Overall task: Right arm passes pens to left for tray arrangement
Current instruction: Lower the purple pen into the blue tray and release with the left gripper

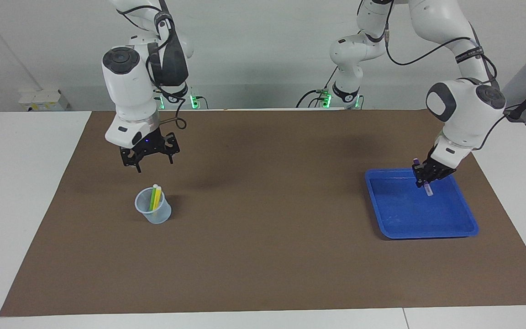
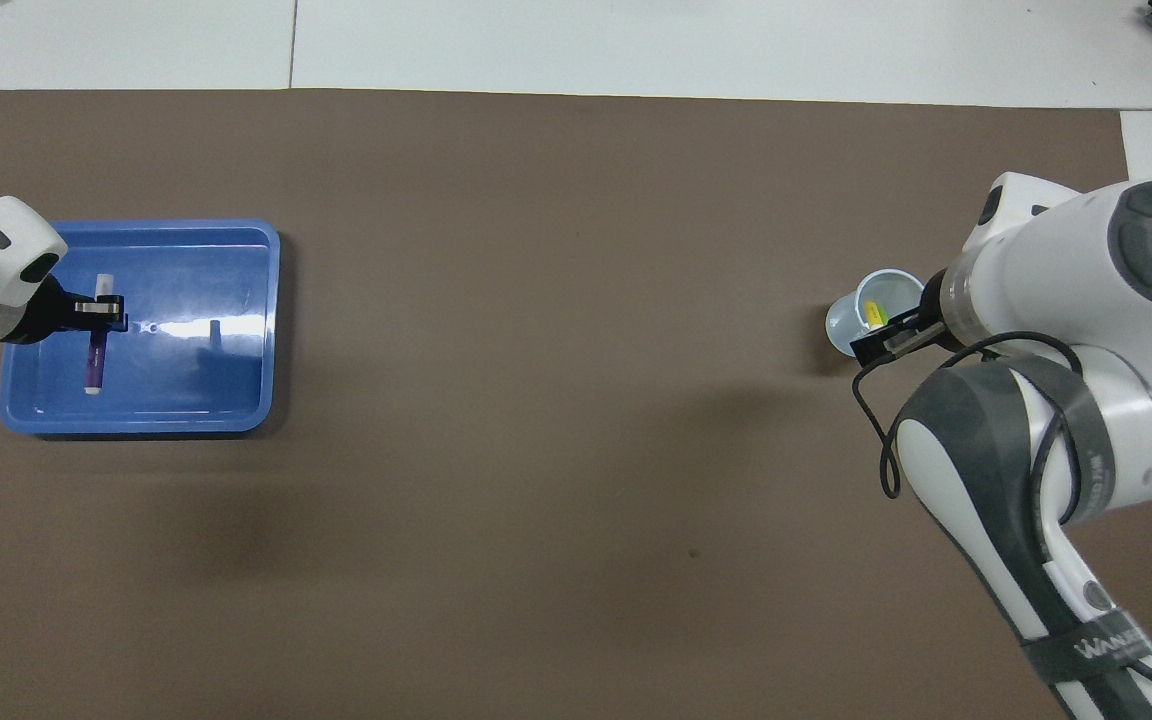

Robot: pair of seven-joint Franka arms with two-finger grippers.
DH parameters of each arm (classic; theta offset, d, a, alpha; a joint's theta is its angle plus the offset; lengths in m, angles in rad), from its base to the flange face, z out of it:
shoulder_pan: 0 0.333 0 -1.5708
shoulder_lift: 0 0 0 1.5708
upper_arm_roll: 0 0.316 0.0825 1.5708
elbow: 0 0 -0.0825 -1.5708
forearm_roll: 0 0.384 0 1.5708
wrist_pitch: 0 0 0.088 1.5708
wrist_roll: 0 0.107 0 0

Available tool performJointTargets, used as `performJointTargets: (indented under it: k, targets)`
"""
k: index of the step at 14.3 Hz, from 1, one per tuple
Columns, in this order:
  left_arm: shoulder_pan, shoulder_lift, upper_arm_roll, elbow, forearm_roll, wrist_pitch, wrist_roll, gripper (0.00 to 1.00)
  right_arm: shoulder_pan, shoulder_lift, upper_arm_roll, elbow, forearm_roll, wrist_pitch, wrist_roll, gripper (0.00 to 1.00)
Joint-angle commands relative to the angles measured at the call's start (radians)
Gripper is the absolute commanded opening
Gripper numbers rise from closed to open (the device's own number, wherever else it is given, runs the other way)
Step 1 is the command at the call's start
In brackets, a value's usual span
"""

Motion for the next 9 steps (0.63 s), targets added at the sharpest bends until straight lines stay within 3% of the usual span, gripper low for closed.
performJointTargets:
  k: [1, 4, 9]
  targets:
    - [0.018, 0.126, -0.012, 0.136, 0.064, -0.032, 0.009, 0.0, 0.003, -0.018, 0.002, -0.078, -0.106, 0.117, -0.133, 0.95]
    - [0.044, 0.157, -0.01, 0.127, 0.065, 0.024, 0.027, 0.0, 0.061, 0.026, 0.002, -0.087, -0.26, 0.157, -0.129, 0.87]
    - [0.081, 0.173, -0.01, 0.108, 0.067, 0.081, 0.13, 0.0, 0.063, 0.046, 0.002, -0.119, -0.269, 0.182, -0.122, 0.87]
